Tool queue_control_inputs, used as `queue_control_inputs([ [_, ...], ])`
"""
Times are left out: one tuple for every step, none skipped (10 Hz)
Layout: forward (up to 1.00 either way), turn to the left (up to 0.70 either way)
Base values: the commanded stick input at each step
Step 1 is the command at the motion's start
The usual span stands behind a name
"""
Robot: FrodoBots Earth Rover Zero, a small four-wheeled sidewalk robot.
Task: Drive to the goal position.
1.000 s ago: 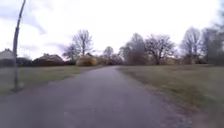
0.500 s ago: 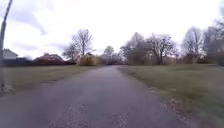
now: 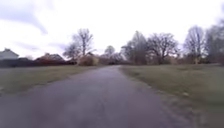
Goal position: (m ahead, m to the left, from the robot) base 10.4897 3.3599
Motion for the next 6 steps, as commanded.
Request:
queue_control_inputs([
  [1.0, 0.0],
  [1.0, 0.0],
  [1.0, 0.0],
  [1.0, 0.0],
  [1.0, 0.0],
  [1.0, 0.0],
])
